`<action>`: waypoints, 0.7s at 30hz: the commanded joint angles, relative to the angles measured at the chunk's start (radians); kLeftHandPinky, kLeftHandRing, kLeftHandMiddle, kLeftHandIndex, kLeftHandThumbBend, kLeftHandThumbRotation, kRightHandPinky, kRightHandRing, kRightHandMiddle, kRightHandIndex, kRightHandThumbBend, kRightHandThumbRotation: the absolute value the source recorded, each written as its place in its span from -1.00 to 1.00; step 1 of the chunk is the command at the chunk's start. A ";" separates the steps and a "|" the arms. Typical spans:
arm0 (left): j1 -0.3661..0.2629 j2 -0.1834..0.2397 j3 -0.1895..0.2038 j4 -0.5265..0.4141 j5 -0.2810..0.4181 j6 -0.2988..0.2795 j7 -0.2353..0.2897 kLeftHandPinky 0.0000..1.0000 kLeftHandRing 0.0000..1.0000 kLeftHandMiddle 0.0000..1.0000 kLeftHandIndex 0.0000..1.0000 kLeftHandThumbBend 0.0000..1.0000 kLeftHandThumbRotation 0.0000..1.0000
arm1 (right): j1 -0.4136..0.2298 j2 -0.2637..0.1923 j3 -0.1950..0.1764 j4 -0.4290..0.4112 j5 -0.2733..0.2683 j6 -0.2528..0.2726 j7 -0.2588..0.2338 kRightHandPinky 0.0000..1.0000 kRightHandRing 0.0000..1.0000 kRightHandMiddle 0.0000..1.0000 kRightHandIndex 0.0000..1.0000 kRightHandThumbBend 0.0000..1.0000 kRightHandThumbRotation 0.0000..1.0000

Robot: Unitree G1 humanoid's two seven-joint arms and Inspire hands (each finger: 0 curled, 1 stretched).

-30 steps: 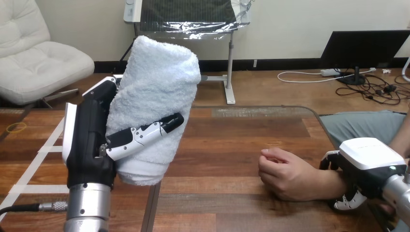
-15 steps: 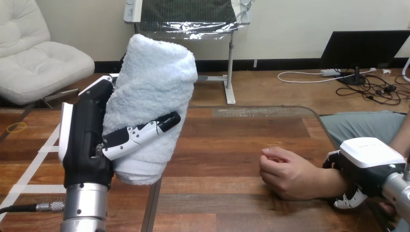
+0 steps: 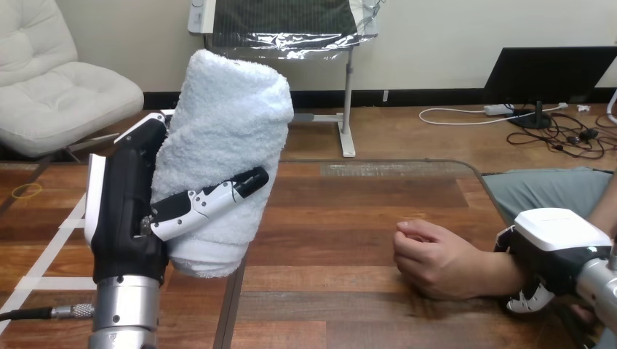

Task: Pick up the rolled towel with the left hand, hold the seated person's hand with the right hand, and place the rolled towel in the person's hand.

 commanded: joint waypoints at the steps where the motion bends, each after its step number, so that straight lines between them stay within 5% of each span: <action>1: -0.056 0.002 0.002 -0.009 0.005 -0.042 0.004 -0.67 -0.56 -0.43 -0.29 -0.06 -1.00 | 0.012 0.046 0.014 0.069 0.034 0.023 0.014 -0.39 -0.21 -0.03 0.03 0.73 -0.99; 10: -0.058 0.002 0.004 -0.005 -0.001 -0.045 0.000 -0.67 -0.56 -0.43 -0.29 -0.08 -1.00 | 0.028 0.041 0.003 0.062 0.084 -0.007 -0.013 -0.62 -0.47 -0.28 -0.15 0.67 -1.00; 21: -0.058 -0.001 0.003 -0.004 -0.005 -0.046 -0.002 -0.67 -0.56 -0.44 -0.29 -0.10 -1.00 | 0.032 0.034 -0.002 0.080 0.124 -0.052 -0.048 -0.65 -0.51 -0.33 -0.24 0.62 -1.00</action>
